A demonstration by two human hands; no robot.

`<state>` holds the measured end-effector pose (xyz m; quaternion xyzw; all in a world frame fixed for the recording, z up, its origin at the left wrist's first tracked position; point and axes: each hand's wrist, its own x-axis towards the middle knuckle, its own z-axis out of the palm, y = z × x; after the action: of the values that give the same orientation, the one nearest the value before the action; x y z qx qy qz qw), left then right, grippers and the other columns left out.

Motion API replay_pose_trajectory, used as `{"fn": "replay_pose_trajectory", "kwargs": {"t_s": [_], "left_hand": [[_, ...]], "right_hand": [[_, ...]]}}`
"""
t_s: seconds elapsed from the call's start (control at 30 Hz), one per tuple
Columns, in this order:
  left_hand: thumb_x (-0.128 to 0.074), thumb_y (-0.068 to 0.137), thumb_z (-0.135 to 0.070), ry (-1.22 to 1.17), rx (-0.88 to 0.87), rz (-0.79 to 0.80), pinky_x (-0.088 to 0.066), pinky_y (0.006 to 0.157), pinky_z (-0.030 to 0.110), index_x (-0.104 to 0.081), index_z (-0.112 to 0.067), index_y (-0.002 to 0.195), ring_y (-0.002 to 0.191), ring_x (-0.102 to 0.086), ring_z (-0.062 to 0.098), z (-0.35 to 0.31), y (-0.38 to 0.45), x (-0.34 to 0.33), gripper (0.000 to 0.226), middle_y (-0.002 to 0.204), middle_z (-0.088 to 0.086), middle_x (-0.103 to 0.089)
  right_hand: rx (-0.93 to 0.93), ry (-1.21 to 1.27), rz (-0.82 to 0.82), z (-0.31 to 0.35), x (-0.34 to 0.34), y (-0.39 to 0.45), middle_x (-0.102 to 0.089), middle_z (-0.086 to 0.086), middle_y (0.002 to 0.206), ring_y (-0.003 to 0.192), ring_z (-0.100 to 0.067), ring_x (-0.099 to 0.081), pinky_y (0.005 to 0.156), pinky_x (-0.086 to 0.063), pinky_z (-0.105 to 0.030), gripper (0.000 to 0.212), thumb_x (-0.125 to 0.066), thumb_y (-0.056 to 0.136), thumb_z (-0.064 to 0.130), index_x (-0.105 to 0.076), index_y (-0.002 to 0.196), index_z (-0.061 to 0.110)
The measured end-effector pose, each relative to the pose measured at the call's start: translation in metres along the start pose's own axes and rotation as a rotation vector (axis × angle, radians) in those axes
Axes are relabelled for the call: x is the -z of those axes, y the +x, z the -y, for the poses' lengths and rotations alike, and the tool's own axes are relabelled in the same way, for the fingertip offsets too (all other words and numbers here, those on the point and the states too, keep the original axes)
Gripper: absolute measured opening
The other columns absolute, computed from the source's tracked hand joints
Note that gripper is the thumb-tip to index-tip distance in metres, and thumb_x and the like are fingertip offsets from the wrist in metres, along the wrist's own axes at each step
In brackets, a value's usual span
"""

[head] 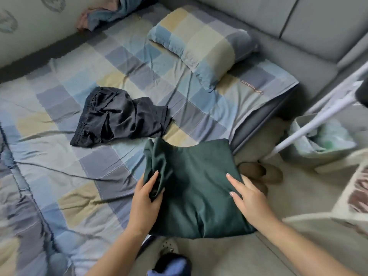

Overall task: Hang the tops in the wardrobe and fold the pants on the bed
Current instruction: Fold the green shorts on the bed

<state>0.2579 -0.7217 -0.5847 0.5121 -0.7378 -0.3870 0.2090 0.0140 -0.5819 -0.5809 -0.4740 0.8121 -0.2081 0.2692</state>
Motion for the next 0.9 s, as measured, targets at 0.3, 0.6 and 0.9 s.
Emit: {"fn": "replay_pose_trajectory", "kwargs": {"t_s": [0.3, 0.6, 0.9], "left_hand": [[-0.063, 0.090, -0.016, 0.056, -0.167, 0.439, -0.026, 0.102, 0.014, -0.048, -0.022, 0.139, 0.128, -0.041, 0.015, -0.183, -0.071, 0.026, 0.052, 0.140, 0.000, -0.042], [-0.066, 0.088, -0.020, 0.121, -0.640, 0.846, -0.013, 0.099, -0.002, -0.048, -0.030, 0.137, 0.120, -0.024, -0.017, -0.289, -0.162, -0.025, 0.053, 0.134, -0.023, -0.029], [-0.068, 0.086, -0.016, 0.089, -0.892, 1.185, -0.025, 0.106, 0.016, -0.051, -0.030, 0.134, 0.125, -0.036, 0.000, -0.386, -0.344, -0.144, 0.053, 0.135, -0.017, -0.038]], "right_hand": [[-0.364, -0.080, -0.211, 0.044, 0.142, -0.213, -0.037, -0.007, 0.147, 0.114, -0.033, -0.054, 0.082, -0.047, -0.037, 0.051, -0.049, 0.097, 0.023, -0.035, 0.145, 0.030], [-0.798, 0.026, -0.525, 0.058, 0.148, -0.419, -0.037, -0.003, 0.148, 0.110, -0.024, -0.059, 0.083, -0.046, -0.029, 0.051, -0.049, 0.097, 0.027, -0.034, 0.146, 0.031], [-1.149, 0.125, -0.728, 0.007, 0.147, -0.617, -0.029, 0.009, 0.152, 0.130, -0.007, -0.042, 0.105, -0.032, -0.016, 0.050, -0.040, 0.100, 0.037, -0.025, 0.147, 0.039]]}}
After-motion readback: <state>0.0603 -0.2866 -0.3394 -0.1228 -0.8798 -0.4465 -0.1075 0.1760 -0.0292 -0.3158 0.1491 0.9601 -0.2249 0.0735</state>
